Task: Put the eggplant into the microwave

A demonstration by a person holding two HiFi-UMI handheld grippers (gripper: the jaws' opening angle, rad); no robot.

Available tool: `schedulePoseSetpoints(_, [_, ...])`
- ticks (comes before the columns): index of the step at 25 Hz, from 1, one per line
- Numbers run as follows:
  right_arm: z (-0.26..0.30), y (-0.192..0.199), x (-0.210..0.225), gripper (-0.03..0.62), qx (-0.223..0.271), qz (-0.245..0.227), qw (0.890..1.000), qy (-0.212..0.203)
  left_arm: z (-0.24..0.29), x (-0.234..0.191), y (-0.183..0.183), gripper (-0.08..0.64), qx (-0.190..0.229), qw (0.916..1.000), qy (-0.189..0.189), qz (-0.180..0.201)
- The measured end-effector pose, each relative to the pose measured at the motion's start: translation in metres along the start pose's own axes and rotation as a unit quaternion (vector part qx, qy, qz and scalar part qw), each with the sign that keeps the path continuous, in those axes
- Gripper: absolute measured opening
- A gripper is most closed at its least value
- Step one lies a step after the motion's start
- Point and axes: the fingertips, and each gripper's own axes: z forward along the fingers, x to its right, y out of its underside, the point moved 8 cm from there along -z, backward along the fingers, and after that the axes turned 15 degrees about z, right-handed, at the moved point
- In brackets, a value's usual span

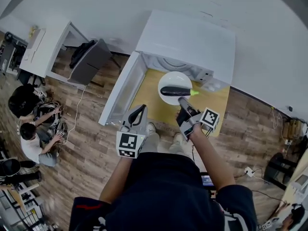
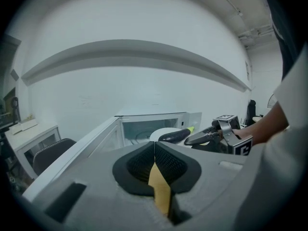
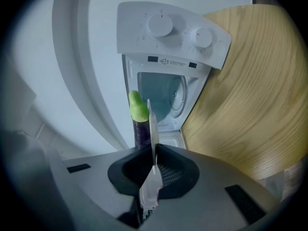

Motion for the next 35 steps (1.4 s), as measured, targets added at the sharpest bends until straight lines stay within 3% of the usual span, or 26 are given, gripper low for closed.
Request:
schedulePoseSetpoints(20, [0.07,-0.037,0.036,0.023,0.058,0.01,0.998,-0.002,0.029,-0.004,0.04,0.018,-0.032,0.996,0.08,0.021])
schedulePoseSetpoints(27, [0.098,-0.051,0.041,0.022,0.07,0.022,0.997,-0.019,0.031,-0.005,0.054,0.018,-0.05,0.9936,0.099,0.019])
schedulePoseSetpoints(35, [0.117,-0.069,0.05,0.021,0.088,0.028,0.996,-0.009,0.044,-0.01,0.062,0.018,-0.061,0.9918,0.112,0.012])
